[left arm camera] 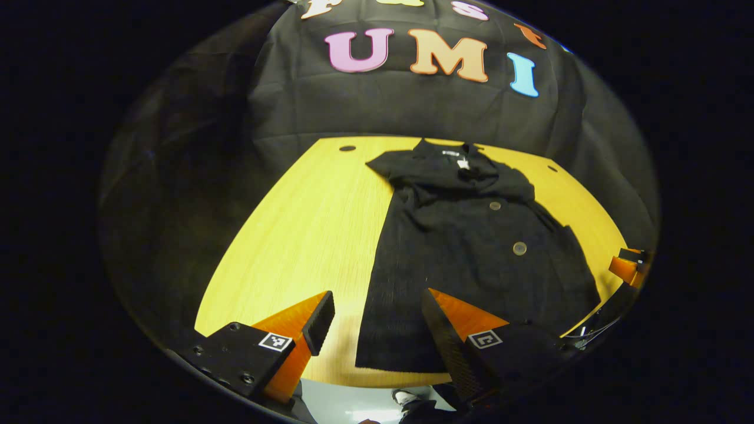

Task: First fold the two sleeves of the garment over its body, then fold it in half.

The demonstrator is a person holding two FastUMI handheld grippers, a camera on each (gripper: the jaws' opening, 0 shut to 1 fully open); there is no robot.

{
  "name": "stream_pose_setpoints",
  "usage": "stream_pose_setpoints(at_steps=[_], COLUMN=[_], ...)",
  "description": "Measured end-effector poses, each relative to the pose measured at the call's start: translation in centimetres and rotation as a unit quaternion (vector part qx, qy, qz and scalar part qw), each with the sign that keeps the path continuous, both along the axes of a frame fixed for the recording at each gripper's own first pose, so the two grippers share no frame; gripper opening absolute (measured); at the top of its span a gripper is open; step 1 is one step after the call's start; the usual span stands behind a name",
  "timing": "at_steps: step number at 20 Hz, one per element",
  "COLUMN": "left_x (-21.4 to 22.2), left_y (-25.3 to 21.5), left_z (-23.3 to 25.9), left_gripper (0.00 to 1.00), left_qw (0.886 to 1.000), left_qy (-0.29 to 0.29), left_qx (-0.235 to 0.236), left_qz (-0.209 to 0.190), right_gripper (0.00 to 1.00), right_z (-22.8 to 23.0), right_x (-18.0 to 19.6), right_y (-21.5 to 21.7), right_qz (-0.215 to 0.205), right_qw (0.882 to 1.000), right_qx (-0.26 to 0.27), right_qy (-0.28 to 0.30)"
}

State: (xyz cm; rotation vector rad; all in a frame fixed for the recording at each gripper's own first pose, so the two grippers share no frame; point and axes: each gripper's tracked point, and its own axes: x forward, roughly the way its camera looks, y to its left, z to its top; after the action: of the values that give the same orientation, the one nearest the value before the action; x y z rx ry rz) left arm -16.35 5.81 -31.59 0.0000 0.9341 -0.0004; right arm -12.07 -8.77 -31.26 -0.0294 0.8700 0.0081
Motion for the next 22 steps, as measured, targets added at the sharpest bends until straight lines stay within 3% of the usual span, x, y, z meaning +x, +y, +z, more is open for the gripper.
stream_pose_setpoints(at_steps=[1,2,3,4,7,8,12,17,18,19,20,21,22], left_x=[-0.6,-1.2,-1.6,-2.1,-3.3,-2.7,-2.4,-2.3,-2.4,-2.2,-2.2,-2.1,-2.2], left_y=[0.1,0.2,0.3,0.3,0.3,0.3,0.1,-0.7,-1.0,-1.2,-1.4,-1.7,-2.0], left_z=[-0.5,-1.1,-1.7,-2.3,-3.2,-3.2,-3.6,-3.5,-3.5,-3.6,-3.7,-3.9,-3.7], left_gripper=[0.93,0.93,0.92,0.93,0.93,0.93,0.93,0.84,0.80,0.67,0.61,0.48,0.41], left_qw=[1.000,1.000,1.000,1.000,0.999,1.000,1.000,0.999,0.998,0.998,0.998,0.998,0.998], left_qy=[0.006,0.014,0.021,0.029,0.046,0.031,0.023,0.000,-0.004,-0.006,-0.004,0.000,0.004], left_qx=[0.001,0.002,0.003,0.004,-0.005,-0.005,-0.010,-0.015,-0.018,-0.020,-0.024,-0.030,-0.042], left_qz=[0.000,0.001,0.001,0.001,0.006,0.000,-0.017,-0.045,-0.053,-0.055,-0.057,-0.057,-0.052], right_gripper=[0.94,0.98,0.94,0.98,0.98,0.94,0.98,0.96,0.89,0.72,0.55,0.47,0.30], right_z=[-0.5,-1.1,-1.6,-2.2,-3.6,-3.9,-6.0,-5.9,-5.9,-5.8,-5.8,-6.0,-6.1], right_x=[-0.6,-1.0,-1.4,-1.8,-2.9,-2.9,-4.5,-4.3,-4.3,-4.2,-4.2,-4.2,-4.3], right_y=[-0.1,-0.3,-0.4,-0.2,0.3,0.4,1.0,1.6,2.1,2.7,3.1,3.3,3.4], right_qz=[0.001,0.002,0.002,0.002,0.000,-0.001,-0.001,-0.029,-0.021,-0.008,0.004,0.016,0.021], right_qw=[1.000,1.000,1.000,1.000,0.999,0.999,0.995,0.998,0.998,0.998,0.998,0.998,0.997], right_qx=[-0.005,-0.010,-0.014,-0.016,-0.017,-0.019,-0.034,0.000,0.003,0.006,0.006,0.010,0.015], right_qy=[0.006,0.013,0.020,0.026,0.045,0.051,0.093,0.061,0.061,0.060,0.062,0.066,0.072])
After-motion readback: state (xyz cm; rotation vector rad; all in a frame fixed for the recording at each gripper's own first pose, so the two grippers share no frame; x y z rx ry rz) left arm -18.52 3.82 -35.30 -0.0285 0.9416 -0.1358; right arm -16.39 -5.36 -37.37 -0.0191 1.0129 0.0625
